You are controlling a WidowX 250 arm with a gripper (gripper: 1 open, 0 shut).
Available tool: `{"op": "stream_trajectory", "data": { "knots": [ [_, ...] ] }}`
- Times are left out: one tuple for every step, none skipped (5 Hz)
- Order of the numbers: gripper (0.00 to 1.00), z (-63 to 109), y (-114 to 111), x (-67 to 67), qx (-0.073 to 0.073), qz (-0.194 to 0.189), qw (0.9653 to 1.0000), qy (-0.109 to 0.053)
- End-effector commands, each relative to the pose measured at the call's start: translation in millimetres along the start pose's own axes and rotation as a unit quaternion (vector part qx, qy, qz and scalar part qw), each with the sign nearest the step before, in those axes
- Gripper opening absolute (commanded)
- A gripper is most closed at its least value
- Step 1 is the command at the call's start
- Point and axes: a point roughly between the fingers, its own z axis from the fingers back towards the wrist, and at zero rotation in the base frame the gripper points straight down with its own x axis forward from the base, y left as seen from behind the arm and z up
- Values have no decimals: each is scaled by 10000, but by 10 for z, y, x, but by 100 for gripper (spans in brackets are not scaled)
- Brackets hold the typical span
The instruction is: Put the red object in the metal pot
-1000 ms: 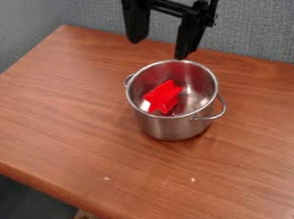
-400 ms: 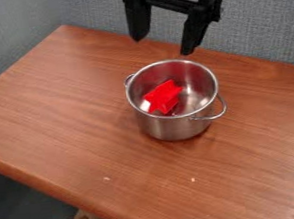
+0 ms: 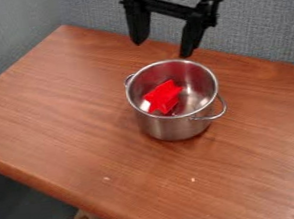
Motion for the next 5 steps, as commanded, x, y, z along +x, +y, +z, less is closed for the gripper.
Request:
{"op": "stream_trajectory", "data": {
  "knots": [
    [0, -38, 14, 105, 80, -103, 9997, -224],
    [100, -11, -21, 187, 102, -188, 9988, -447],
    [100, 152, -104, 259, -34, -549, 9977, -409],
    [100, 331, -179, 351, -172, -960, 9942, -462],
    [100, 353, -156, 406, -242, -1537, 9866, -498]
  ]
}}
